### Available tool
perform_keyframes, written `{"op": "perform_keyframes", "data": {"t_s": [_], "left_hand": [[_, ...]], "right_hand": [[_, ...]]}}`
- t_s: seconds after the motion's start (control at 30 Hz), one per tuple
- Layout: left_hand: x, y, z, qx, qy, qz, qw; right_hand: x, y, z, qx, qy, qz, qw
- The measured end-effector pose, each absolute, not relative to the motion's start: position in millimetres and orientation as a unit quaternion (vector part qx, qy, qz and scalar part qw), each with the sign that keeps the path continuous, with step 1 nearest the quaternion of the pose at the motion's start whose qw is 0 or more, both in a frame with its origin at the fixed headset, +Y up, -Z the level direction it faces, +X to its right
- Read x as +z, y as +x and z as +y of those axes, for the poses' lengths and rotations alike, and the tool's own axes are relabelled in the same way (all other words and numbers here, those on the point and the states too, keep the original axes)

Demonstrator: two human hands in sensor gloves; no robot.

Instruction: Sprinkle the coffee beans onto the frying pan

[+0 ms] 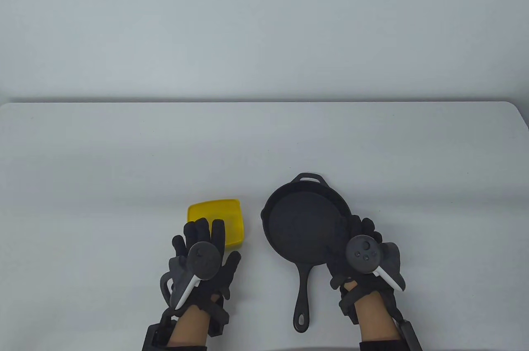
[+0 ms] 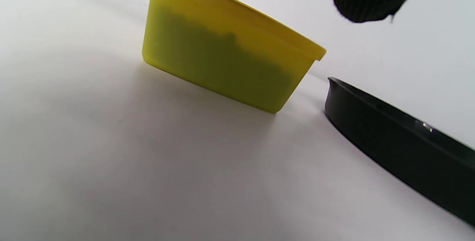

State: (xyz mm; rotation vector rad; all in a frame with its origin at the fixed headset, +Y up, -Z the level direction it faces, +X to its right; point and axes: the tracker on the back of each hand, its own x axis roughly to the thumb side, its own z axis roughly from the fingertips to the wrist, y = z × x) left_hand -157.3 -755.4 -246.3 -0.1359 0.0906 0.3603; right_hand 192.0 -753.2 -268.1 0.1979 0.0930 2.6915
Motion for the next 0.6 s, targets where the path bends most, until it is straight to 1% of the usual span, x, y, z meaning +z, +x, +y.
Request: {"op": "perform_keyframes", "data": {"t_s": [0.1, 0.23, 0.3, 0.33, 0.37, 0.4, 0.43, 0.5, 0.6], "left_hand": [[-250.0, -149.5, -754.7, 0.149, -0.067, 0.031, 0.986], [-263.0, -146.4, -750.3, 0.085, -0.067, 0.03, 0.994], [-276.7, -148.5, -748.6, 0.037, -0.078, 0.043, 0.995], [-280.8, -149.1, -748.3, 0.02, -0.073, 0.051, 0.996], [-286.9, -151.1, -748.2, -0.022, -0.073, 0.059, 0.995], [-294.2, -154.2, -747.6, -0.055, -0.086, 0.054, 0.993], [-298.4, -156.6, -747.6, -0.061, -0.1, 0.052, 0.992], [-311.6, -163.8, -748.0, -0.042, -0.156, 0.027, 0.986], [-324.7, -170.7, -748.9, -0.039, -0.193, 0.024, 0.98]], "right_hand": [[-269.0, 192.5, -751.8, 0.97, 0.072, 0.031, 0.228], [-269.5, 191.4, -747.0, 0.968, 0.081, 0.022, 0.237], [-270.1, 189.2, -742.9, 0.967, 0.09, 0.014, 0.239], [-270.0, 188.5, -741.8, 0.966, 0.091, 0.013, 0.24], [-269.5, 187.4, -740.4, 0.966, 0.098, 0.01, 0.241], [-269.4, 187.4, -739.1, 0.966, 0.103, 0.009, 0.237], [-269.2, 187.6, -738.5, 0.966, 0.103, 0.009, 0.236], [-269.6, 189.1, -737.8, 0.964, 0.104, 0.008, 0.245], [-270.1, 191.1, -738.3, 0.961, 0.103, 0.011, 0.255]]}}
